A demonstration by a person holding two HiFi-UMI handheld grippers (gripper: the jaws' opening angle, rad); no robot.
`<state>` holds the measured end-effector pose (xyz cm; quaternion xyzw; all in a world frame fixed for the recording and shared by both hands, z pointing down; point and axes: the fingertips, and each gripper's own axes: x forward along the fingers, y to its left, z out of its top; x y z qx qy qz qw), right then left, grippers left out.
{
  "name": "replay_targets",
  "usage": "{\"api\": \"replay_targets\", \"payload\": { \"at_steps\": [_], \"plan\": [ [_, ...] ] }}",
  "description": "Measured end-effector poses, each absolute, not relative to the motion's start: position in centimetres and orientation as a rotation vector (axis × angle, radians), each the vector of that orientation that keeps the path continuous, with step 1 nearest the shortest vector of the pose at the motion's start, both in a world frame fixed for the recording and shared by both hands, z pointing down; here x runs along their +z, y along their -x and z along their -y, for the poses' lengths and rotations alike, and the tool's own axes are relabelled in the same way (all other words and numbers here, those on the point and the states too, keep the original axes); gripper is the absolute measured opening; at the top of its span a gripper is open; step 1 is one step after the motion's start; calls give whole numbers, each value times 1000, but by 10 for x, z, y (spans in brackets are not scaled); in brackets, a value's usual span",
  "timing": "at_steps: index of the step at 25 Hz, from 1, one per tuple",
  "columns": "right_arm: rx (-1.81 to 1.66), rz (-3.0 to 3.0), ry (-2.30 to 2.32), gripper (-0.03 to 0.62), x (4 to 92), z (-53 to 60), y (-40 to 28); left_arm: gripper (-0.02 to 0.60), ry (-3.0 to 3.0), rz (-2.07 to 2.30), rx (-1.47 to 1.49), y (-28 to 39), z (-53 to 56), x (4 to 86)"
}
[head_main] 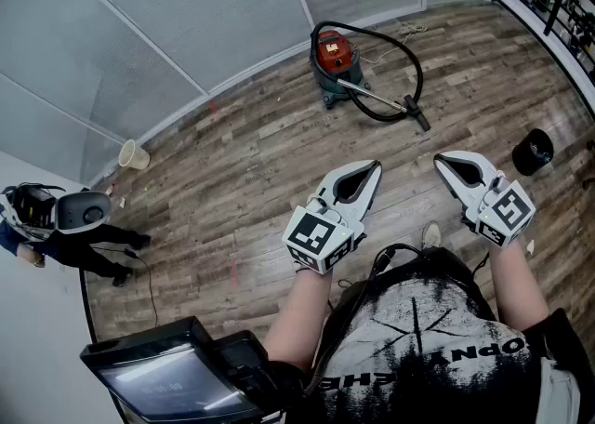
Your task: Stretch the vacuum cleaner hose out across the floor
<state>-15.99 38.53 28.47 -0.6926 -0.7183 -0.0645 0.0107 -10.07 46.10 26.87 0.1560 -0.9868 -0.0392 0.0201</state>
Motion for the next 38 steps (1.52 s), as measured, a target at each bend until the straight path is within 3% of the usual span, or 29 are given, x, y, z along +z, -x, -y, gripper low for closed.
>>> {"api": "replay_targets", "payload": {
  "at_steps": [38],
  "plan": [
    [-158,2217,2177,6,278,-410,177,-2,-449,3080,-201,110,-485,272]
  ]
}}
